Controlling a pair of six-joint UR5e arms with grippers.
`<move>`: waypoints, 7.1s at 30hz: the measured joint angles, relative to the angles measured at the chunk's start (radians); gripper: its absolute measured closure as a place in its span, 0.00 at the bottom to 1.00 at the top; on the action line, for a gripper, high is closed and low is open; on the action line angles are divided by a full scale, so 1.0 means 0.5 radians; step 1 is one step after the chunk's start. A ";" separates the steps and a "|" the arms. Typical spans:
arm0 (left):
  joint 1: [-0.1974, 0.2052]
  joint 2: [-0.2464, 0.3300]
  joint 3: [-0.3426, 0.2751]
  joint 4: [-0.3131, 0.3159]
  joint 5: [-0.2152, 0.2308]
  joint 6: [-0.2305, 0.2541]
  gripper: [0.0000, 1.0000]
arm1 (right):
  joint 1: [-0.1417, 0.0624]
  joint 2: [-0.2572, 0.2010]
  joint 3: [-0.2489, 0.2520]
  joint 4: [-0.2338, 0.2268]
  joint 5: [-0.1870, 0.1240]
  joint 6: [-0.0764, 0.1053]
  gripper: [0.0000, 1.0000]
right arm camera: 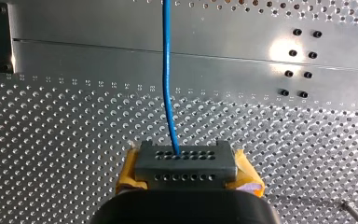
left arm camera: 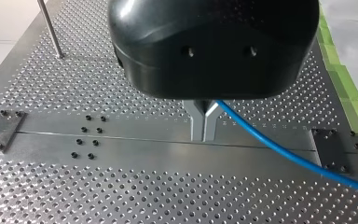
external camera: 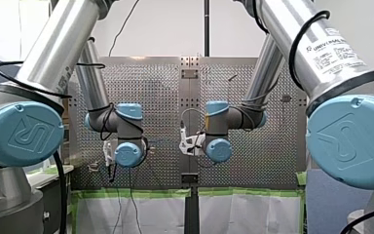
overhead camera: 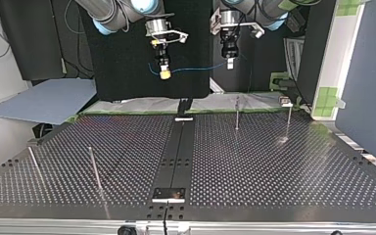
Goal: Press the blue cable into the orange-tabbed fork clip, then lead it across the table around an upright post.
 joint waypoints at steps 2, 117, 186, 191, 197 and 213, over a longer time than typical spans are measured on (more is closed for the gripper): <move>0.000 0.000 0.000 0.000 0.000 0.000 1.00 | 0.000 0.000 0.000 0.000 0.000 0.000 1.00; 0.148 -0.194 -0.175 0.025 0.154 0.154 1.00 | 0.208 0.310 -0.301 0.374 0.413 0.182 1.00; 1.045 -0.741 0.539 -0.043 0.815 -0.151 1.00 | -0.134 0.672 -0.946 0.495 -0.095 0.221 1.00; 1.044 -0.838 0.570 -0.049 0.815 -0.175 1.00 | -0.135 0.675 -0.945 0.492 -0.095 0.209 1.00; 1.043 -0.935 0.631 -0.118 0.816 -0.177 1.00 | -0.143 0.679 -0.946 0.490 -0.093 0.203 1.00; 1.040 -0.946 0.720 -0.197 0.796 -0.155 1.00 | -0.154 0.689 -0.947 0.486 -0.097 0.178 1.00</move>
